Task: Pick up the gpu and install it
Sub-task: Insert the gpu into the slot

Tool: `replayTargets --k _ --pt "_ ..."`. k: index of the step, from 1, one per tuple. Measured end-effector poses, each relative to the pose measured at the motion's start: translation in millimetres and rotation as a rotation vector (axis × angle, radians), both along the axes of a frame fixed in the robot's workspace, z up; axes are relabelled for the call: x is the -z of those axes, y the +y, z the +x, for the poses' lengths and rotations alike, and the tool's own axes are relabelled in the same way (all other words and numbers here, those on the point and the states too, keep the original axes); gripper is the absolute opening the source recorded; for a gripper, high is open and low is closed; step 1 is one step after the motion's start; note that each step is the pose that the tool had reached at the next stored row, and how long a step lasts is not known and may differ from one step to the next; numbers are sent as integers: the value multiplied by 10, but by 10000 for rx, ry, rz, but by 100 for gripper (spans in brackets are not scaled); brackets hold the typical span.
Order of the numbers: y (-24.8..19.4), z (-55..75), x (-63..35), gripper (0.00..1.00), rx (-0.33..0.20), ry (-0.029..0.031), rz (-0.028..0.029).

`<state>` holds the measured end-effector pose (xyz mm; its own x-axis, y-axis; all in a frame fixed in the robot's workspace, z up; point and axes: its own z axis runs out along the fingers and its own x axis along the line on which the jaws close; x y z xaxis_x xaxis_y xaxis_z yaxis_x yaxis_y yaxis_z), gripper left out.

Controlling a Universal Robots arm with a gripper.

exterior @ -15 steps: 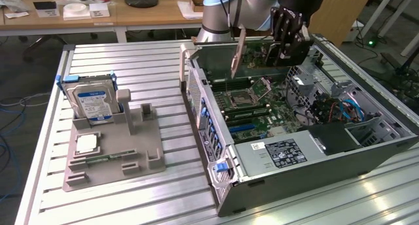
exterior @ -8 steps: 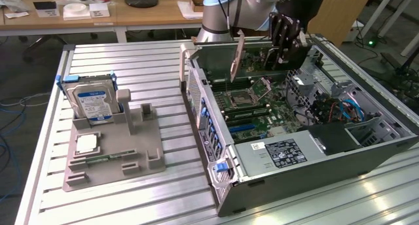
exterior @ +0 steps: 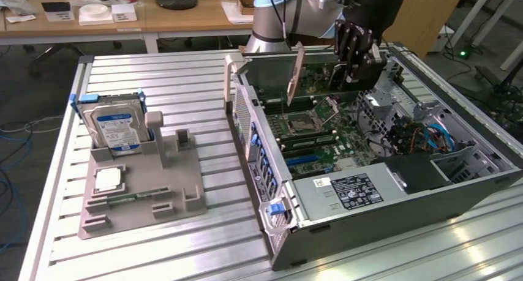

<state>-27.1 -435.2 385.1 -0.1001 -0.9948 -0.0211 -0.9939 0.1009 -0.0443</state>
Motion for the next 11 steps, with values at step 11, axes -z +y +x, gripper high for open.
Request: replayTargets --k 11 --pt "0 2 33 28 -45 -1 3"
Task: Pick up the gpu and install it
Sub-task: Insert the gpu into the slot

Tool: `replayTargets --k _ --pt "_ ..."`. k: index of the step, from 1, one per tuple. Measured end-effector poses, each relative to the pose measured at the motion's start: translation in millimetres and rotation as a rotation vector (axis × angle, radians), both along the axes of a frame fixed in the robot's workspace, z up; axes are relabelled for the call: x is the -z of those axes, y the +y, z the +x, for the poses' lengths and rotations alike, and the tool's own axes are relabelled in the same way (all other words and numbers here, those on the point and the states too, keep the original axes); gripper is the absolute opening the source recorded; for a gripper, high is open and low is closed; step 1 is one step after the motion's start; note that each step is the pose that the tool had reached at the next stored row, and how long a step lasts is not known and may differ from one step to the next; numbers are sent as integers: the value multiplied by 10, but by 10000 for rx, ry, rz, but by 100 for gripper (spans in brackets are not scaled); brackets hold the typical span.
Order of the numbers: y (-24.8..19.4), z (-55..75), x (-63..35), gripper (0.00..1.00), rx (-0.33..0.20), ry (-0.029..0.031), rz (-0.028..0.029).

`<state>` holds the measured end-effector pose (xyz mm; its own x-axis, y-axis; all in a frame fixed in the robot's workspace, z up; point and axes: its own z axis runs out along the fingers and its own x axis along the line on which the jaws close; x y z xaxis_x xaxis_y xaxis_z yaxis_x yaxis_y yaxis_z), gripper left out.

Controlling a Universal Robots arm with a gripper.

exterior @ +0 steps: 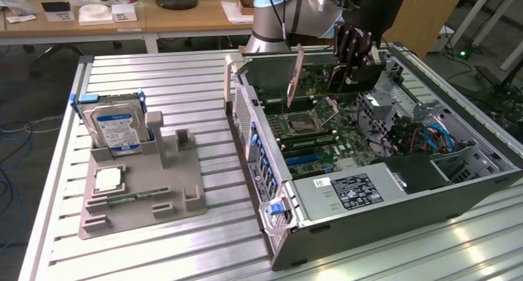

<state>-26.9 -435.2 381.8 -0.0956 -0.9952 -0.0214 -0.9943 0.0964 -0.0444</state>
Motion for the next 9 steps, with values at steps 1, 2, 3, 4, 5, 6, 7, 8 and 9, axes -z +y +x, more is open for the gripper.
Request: replayTargets --k 1,2,3,4,5,6,7,8,9 --pt "0 0 7 28 -11 0 0" --pt "0 2 13 28 -20 1 -1" --pt "0 3 19 28 -28 1 -1" --pt "0 3 24 28 -35 1 -1" --pt "0 3 30 28 -41 1 -1" --pt "0 3 36 28 -47 0 -1" --pt "0 3 42 28 -56 1 -1" --pt "0 4 49 28 -66 1 -1" --pt "0 3 56 28 -77 1 -1"
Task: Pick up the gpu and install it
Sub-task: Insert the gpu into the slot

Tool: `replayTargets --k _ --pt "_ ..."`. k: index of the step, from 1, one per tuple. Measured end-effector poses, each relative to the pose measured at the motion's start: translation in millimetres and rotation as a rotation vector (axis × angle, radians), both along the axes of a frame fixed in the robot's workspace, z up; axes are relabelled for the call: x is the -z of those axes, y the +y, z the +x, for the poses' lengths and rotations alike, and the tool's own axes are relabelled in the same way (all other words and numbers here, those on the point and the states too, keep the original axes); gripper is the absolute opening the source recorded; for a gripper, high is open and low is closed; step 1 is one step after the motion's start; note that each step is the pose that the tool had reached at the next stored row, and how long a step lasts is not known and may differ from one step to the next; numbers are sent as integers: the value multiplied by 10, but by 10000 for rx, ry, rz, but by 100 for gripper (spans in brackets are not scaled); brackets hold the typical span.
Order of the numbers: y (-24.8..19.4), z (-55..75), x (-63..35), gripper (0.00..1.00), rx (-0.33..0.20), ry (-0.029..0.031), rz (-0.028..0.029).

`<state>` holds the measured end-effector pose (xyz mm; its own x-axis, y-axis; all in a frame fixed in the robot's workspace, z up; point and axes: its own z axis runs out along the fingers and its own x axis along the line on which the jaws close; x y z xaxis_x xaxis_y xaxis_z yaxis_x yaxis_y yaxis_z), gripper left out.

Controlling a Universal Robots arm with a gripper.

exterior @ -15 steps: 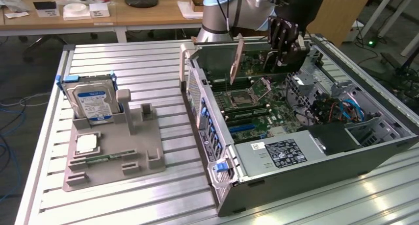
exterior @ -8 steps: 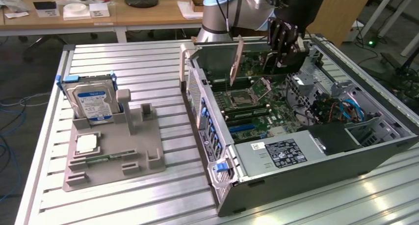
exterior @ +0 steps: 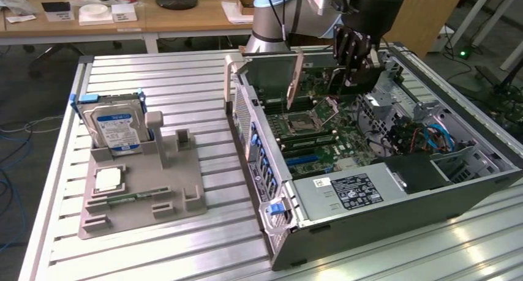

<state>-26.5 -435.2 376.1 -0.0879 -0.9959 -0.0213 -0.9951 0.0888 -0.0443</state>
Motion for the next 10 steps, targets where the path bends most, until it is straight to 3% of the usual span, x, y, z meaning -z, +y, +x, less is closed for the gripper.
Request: replayTargets --k 10 --pt "0 0 73 28 -108 0 0"
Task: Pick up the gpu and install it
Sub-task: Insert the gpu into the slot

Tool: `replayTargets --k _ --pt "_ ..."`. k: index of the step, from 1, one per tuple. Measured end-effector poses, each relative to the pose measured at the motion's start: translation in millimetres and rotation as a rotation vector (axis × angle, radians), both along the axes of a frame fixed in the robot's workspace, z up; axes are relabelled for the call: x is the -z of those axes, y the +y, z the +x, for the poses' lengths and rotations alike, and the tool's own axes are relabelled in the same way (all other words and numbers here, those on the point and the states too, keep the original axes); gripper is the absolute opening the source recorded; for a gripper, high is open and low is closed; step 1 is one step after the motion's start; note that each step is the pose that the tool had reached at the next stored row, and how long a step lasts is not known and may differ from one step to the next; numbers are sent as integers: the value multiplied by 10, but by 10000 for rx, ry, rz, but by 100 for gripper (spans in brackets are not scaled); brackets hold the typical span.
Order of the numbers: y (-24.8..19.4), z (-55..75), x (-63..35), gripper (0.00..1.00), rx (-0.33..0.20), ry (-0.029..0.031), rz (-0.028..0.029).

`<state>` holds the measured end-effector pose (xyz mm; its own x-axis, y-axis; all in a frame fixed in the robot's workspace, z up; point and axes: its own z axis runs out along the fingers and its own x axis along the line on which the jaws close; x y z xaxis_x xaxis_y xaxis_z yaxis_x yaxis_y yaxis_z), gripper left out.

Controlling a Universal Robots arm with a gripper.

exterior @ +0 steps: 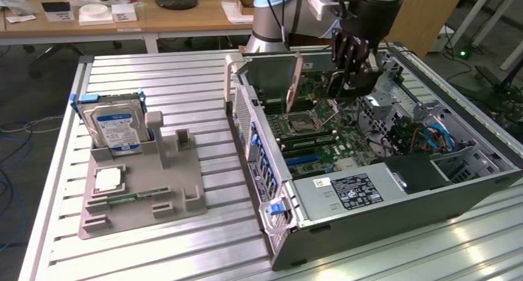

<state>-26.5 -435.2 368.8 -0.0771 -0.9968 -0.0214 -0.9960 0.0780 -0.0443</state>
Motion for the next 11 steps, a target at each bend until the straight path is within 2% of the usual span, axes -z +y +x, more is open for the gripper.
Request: replayTargets --k 6,8,11 --pt "-15 1 53 28 -54 1 -2" --pt "-43 0 68 28 -60 0 1" --pt "-86 0 83 28 -62 -1 45"
